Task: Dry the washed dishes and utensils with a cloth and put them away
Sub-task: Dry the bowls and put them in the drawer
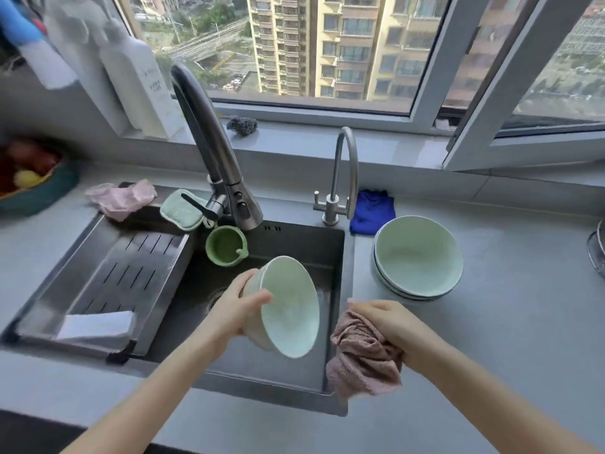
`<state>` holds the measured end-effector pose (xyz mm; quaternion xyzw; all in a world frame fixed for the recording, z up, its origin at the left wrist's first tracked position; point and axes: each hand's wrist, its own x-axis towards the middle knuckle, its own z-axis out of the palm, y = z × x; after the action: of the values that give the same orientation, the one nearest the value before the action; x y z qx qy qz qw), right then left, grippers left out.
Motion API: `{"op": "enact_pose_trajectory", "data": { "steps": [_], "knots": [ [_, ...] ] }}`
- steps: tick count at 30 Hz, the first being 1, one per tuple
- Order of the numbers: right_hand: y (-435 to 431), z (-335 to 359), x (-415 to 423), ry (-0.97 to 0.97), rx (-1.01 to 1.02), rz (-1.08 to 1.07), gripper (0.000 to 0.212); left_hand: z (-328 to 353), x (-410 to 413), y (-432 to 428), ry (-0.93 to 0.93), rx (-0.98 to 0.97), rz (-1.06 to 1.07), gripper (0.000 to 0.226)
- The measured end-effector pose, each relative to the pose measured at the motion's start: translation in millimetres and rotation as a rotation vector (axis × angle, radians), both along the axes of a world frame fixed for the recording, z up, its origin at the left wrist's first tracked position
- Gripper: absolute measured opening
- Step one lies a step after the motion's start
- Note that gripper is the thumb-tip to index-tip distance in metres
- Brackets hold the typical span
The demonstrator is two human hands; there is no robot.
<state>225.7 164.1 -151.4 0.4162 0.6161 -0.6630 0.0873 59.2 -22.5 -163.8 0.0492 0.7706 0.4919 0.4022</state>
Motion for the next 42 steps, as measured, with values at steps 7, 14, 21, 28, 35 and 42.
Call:
{"op": "enact_pose_trajectory", "data": {
  "steps": [7, 14, 21, 28, 35, 42],
  "knots": [
    [-9.9, -0.8, -13.7, 0.070, 0.081, -0.051, 0.032, -18.4, -14.7, -7.7, 0.740, -0.570, -0.380, 0.088],
    [-30.6, 7.0, -34.3, 0.255, 0.245, -0.407, 0.022, -24.3, -44.5, -41.6, -0.081, 0.027, 0.034, 0.051],
    [-86.0, -8.0, -62.7, 0.568, 1.034, 0.385, 0.024, -26.9, -26.2, -45.1, -0.236, 0.143, 0.144, 0.058],
    [-85.6, -31.8, -76.7, 0.398, 1.248, 1.113, 0.061, -13.9, -20.5, -36.2, -0.199, 0.232, 0.027, 0.048],
    [-114.6, -18.7, -63.2, 0.087, 0.572, 0.737, 0.034, -14.7, -0.6, -20.6, -0.302, 0.291, 0.135, 0.039],
    [-88.8, -3.0, -30.6, 0.279, 0.677, 1.089, 0.033, -17.2, -15.3, -22.7, -0.348, 0.204, -0.035, 0.044]
  ]
}}
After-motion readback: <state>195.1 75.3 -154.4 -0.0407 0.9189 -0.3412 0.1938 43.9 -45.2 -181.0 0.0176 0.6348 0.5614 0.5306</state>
